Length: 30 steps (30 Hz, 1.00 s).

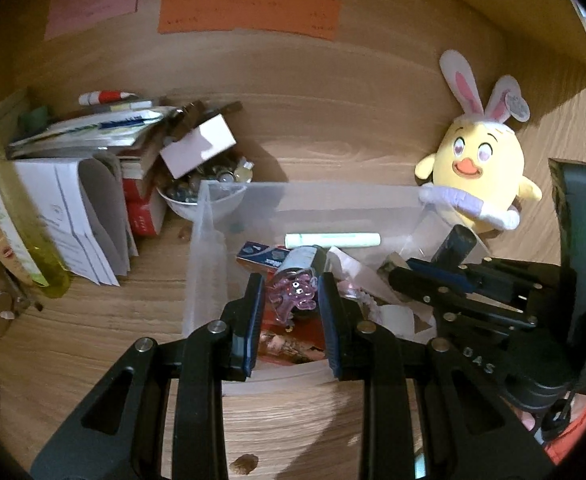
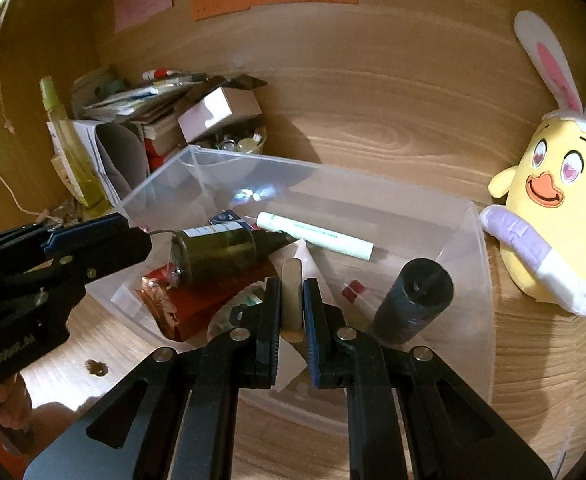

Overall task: Organize objects
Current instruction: 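Open the left tool to drop the keychain while the right releases the block into the box, then move the left tool to the wooden bead while the right moves to the mint tube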

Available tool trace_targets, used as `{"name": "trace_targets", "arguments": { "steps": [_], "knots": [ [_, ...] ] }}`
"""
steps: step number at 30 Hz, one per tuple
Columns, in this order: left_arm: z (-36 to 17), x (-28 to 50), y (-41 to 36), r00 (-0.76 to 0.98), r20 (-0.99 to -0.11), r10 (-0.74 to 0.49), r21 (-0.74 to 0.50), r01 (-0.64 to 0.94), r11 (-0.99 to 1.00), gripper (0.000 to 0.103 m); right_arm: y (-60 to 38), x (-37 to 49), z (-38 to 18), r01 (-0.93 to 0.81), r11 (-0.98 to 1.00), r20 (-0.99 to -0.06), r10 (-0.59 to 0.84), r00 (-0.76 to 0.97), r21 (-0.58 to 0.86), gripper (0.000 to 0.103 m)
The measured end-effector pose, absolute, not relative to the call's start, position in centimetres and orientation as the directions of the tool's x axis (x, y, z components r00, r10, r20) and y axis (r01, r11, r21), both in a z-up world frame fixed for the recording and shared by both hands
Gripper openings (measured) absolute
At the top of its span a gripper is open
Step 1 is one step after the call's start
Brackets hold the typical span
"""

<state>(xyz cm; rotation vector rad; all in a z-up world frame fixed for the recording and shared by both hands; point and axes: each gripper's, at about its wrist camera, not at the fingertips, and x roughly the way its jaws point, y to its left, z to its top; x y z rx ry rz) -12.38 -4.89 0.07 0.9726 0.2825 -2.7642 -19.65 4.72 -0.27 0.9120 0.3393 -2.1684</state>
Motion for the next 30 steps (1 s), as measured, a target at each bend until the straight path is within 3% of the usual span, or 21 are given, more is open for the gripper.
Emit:
{"name": "trace_targets", "arguments": {
  "steps": [11,14,19,23,28,30],
  "knots": [
    [-0.4,-12.5,-4.7,-0.753,-0.648,-0.113,-0.116,0.244,-0.963,0.027,4.4,-19.4,0.0,0.739,-0.673,-0.701,-0.542,-0.463,0.033,0.01],
    [0.0,-12.1,-4.5,-0.755,-0.644,-0.118,-0.11,0.245,-0.963,0.028,4.5,-19.1,0.4,0.745,-0.666,-0.698,-0.55,-0.459,0.034,0.015],
    [1.0,-11.1,-4.3,-0.774,-0.619,-0.136,-0.107,0.254,-0.961,0.051,5.0,-18.2,1.6,0.739,-0.673,-0.668,-0.559,-0.491,0.019,0.034],
    [2.1,-10.0,-3.7,-0.789,-0.594,-0.158,-0.079,0.253,-0.964,0.055,5.7,-17.2,2.8,0.737,-0.676,-0.641,-0.569,-0.515,0.008,0.042],
    [3.0,-8.6,-3.3,-0.803,-0.563,-0.198,-0.056,0.276,-0.96,0.082,6.8,-15.8,4.0,0.731,-0.682,-0.615,-0.574,-0.541,-0.007,0.058],
    [3.3,-8.0,-3.3,-0.807,-0.552,-0.208,-0.056,0.285,-0.957,0.086,7.3,-15.3,4.5,0.721,-0.693,-0.603,-0.571,-0.557,-0.01,0.064]
  ]
}}
